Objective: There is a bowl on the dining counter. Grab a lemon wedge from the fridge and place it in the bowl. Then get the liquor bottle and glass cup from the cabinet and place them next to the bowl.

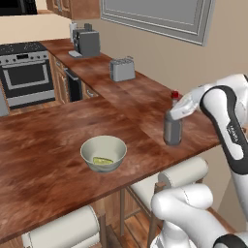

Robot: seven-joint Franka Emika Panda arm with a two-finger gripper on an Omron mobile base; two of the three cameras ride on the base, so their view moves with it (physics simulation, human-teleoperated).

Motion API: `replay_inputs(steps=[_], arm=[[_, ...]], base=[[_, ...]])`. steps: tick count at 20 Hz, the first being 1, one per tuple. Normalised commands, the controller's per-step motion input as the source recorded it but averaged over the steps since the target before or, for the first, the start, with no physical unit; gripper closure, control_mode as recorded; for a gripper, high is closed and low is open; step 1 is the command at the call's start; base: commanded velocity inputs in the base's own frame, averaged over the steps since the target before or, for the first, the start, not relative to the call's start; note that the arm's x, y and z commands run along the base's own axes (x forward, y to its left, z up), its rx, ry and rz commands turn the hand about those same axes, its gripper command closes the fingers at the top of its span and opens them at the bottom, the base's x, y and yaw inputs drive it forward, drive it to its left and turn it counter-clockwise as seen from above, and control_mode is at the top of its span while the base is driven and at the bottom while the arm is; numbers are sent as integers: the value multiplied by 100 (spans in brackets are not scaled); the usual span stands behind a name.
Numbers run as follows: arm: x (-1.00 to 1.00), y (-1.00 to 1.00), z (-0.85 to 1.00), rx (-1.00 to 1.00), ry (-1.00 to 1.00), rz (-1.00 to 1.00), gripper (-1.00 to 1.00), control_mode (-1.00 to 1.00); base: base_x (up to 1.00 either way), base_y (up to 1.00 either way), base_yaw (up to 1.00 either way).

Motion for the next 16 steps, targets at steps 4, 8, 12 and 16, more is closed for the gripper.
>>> replay_inputs(steps=[4, 8, 12, 16], arm=[[59, 0, -36, 13, 0, 24, 100, -100], [58, 0, -37, 12, 0, 22, 100, -100], [34, 16, -45, 7, -1, 21, 100, -100], [8, 28, -49, 1, -8, 19, 100, -100]], base=[[0, 0, 0], [0, 0, 0], [0, 0, 0], [0, 0, 0]])
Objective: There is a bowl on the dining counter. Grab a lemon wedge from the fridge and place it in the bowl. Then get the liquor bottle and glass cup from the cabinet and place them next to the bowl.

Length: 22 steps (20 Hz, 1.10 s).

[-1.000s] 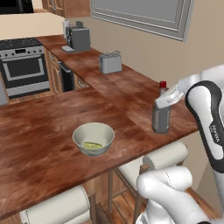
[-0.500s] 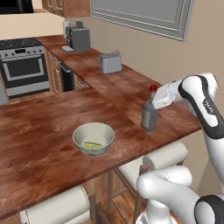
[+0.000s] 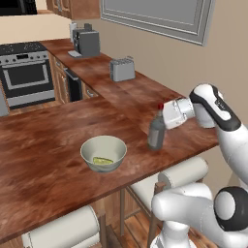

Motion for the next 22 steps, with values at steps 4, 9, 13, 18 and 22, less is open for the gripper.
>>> replay_inputs(steps=[4, 9, 13, 18, 22], arm=[[1, 26, -38, 0, -15, 16, 100, -100], [0, 24, -20, 0, -23, 13, 100, -100], [6, 14, -24, 0, -23, 7, 100, -100], [12, 6, -29, 0, -15, 3, 100, -100], [19, 5, -23, 0, -8, 2, 100, -100]], base=[[0, 0, 0], [0, 0, 0], [0, 0, 0], [0, 0, 0], [0, 0, 0]])
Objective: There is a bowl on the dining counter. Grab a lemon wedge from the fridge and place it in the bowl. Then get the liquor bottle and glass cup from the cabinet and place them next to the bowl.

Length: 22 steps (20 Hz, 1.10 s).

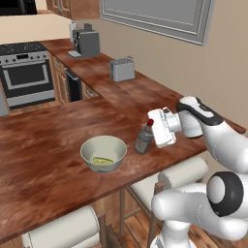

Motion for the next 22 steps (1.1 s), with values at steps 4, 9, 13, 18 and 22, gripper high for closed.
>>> replay_inputs(steps=[4, 9, 13, 18, 22], arm=[[33, 8, -24, 0, -1, 2, 100, -100], [39, 6, -18, 0, 0, 2, 100, -100], [33, 4, -21, 0, 0, 3, 100, -100], [31, 6, -31, 0, 0, 2, 100, -100], [29, 6, -31, 0, 0, 2, 100, -100]], base=[[0, 0, 0], [0, 0, 0], [0, 0, 0], [0, 0, 0], [0, 0, 0]])
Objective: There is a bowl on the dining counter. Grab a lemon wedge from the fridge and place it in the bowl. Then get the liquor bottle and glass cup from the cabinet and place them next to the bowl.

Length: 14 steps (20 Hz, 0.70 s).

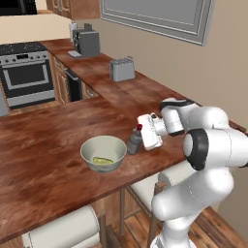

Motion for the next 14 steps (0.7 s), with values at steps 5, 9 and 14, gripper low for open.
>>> replay_inputs(steps=[5, 9, 14], arm=[[30, 8, -29, 0, 0, 2, 100, -100], [33, 2, -24, 0, 0, 1, 100, -100], [38, 0, -22, 0, 0, 0, 100, -100]], base=[[0, 0, 0], [0, 0, 0], [0, 0, 0]])
